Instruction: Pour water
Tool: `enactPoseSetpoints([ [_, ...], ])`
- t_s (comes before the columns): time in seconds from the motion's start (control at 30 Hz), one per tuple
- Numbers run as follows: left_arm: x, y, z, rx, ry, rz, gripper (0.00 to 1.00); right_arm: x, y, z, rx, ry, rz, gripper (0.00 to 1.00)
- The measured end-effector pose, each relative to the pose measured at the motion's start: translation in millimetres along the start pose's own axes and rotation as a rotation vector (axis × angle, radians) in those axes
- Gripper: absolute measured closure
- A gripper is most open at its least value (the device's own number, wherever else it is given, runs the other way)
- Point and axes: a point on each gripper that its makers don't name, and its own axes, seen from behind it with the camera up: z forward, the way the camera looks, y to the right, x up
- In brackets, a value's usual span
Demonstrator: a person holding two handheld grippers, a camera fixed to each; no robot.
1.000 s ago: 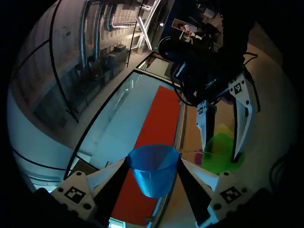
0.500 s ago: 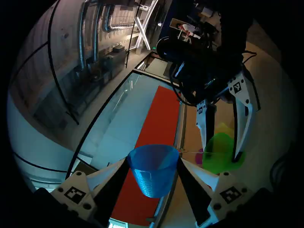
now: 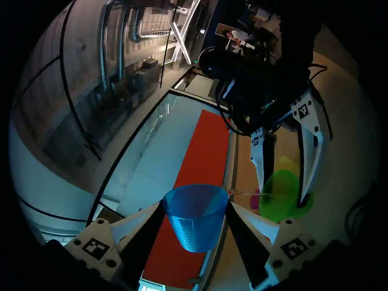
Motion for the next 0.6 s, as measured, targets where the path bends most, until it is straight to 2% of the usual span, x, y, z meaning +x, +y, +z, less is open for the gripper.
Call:
enactPoseSetpoints([
  [0.6,-1.1,2.8,0.6,-0.005,-0.001,0.028,0.14,0.2,0.4,0.9,0.001,0.002,0.0,0.08],
])
